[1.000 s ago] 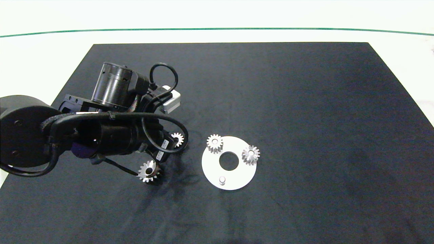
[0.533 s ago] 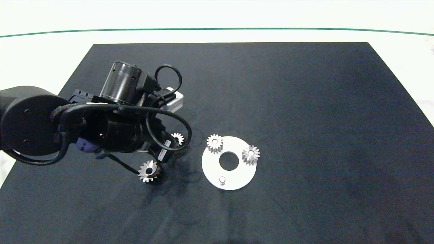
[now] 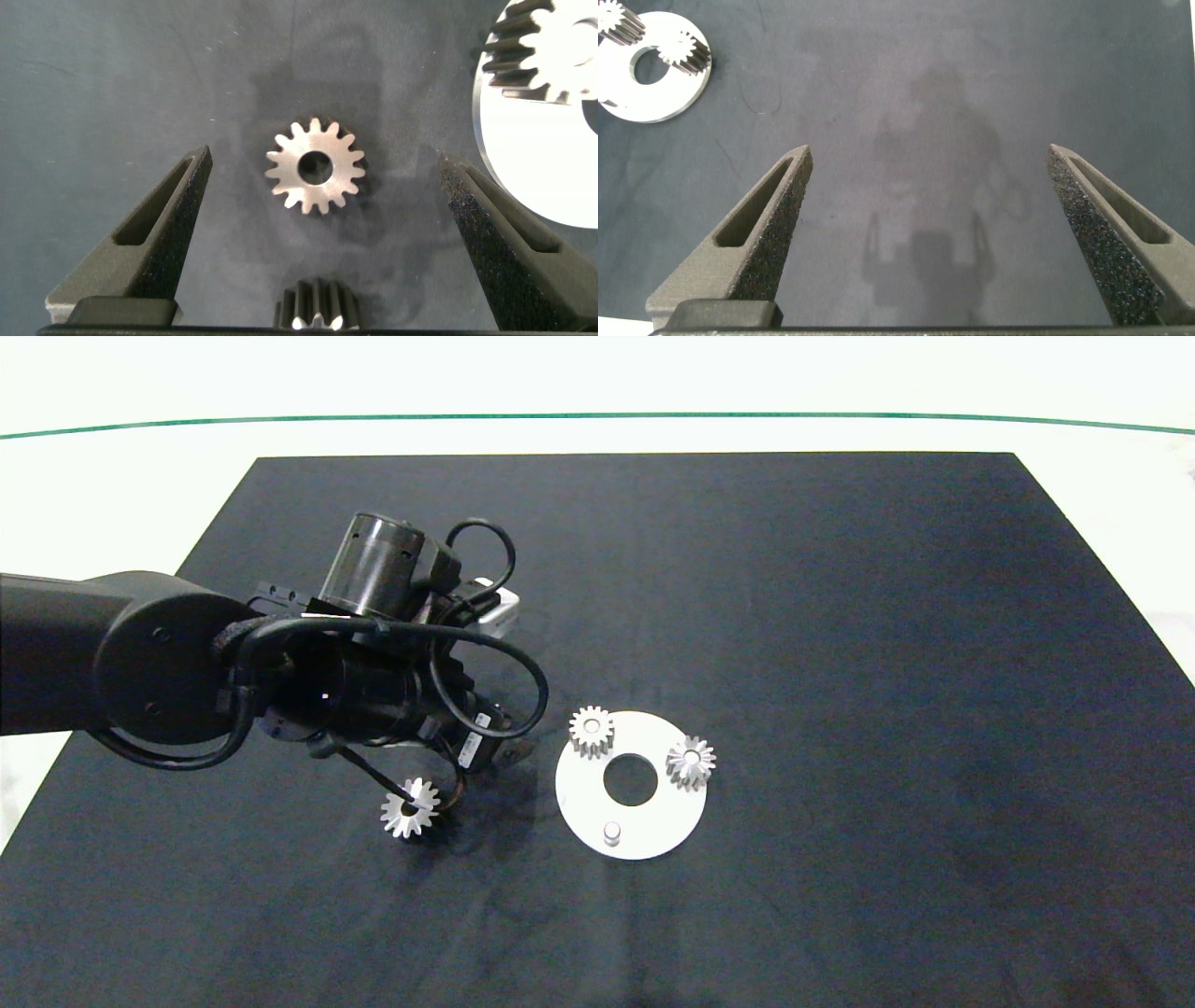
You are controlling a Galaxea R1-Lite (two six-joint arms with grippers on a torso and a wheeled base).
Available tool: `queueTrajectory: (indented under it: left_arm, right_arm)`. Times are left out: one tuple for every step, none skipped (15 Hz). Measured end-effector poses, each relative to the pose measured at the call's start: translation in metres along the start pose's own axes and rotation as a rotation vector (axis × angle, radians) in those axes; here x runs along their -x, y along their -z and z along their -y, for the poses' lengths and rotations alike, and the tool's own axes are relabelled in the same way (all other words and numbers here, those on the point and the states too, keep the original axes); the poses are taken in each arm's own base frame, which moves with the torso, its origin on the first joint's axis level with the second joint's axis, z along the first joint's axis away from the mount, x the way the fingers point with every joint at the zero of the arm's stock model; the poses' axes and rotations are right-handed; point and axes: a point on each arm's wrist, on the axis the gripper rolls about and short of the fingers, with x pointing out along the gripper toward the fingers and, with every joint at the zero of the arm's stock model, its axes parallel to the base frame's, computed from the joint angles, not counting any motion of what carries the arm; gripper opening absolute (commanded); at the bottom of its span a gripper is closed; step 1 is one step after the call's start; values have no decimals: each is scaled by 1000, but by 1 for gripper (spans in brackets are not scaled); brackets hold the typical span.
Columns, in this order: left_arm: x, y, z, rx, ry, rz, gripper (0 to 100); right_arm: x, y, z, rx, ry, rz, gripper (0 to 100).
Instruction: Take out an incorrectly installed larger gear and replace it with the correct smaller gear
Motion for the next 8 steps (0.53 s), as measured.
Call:
queueTrajectory:
  left_arm:
    - [-3, 0, 0, 3, 0, -5, 100]
    - [-5, 1, 1, 4, 1, -11, 100]
    - [-7, 2, 1, 3, 2, -17, 100]
    - [-8, 2, 1, 4, 2, -19, 100]
    - [-10, 2, 1, 3, 3, -22, 100]
    - [-11, 3, 1, 3, 3, -24, 100]
    - [-11, 3, 1, 4, 2, -27, 99]
    - [-13, 3, 1, 5, 3, -29, 98]
  right_arm:
    - [0, 0, 0, 0, 0, -1, 100]
    - [0, 0, 0, 0, 0, -2, 100]
    - [0, 0, 0, 0, 0, -2, 100]
    - [0, 0, 0, 0, 0, -2, 100]
    - [0, 0, 0, 0, 0, -2, 100]
    - [0, 0, 0, 0, 0, -2, 100]
    - [0, 0, 0, 0, 0, -2, 100]
    - [0, 0, 0, 0, 1, -2, 100]
